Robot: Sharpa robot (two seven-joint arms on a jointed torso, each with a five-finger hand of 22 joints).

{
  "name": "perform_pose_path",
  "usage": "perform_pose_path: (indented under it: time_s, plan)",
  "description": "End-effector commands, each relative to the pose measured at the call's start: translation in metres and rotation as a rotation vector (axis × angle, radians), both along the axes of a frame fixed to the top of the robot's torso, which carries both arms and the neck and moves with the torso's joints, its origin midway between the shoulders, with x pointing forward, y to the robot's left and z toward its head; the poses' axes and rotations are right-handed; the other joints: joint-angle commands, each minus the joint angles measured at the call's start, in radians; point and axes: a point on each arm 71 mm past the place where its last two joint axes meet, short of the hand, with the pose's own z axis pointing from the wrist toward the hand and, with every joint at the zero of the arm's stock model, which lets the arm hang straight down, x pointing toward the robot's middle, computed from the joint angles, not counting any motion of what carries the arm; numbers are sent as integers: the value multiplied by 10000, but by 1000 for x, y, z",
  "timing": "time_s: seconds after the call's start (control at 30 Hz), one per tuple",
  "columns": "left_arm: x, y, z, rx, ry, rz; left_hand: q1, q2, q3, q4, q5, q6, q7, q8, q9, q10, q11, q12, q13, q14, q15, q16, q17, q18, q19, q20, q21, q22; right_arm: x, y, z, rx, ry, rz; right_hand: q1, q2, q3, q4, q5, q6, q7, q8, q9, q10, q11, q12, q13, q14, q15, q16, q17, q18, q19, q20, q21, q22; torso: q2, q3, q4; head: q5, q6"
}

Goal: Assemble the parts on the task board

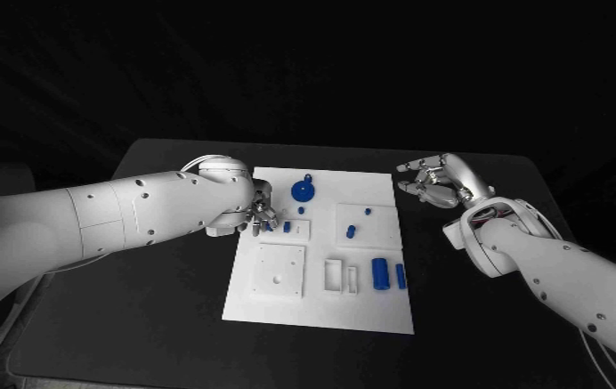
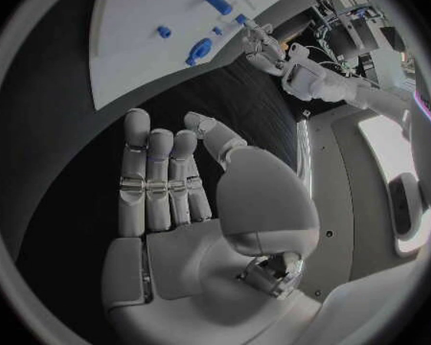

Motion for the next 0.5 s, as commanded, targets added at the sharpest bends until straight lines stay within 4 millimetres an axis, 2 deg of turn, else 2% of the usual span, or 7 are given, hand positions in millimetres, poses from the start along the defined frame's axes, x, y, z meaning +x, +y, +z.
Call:
perform_pose_path:
  time_s: [0.03,0.5]
  plan:
    - [-2,-1,-1,36,174,-172,99,10,777,-770,25,858,-778,27,11,212,-32,-63,10,71,-15,-42,8,-5,87,-15,-2,166,0,1,0,12,60,160,-30,-42,46,-9,42,14,38,-1,-12,21,-7,36,-4,-5,-31,40,-15,167,88,-10,-35,8,3,-1,1,4,-14]
    - [-2,-3,-7,26,217,-89,93,36,768,-756,-36,846,-771,1,32,205,-24,-81,11,63,-9,-84,13,-9,86,-9,-31,170,0,2,0,25,74,172,-30,-42,46,-9,42,14,38,-1,-12,21,-7,36,-4,-5,-31,40,-15,167,88,-10,-35,8,7,3,-13,-12,-7]
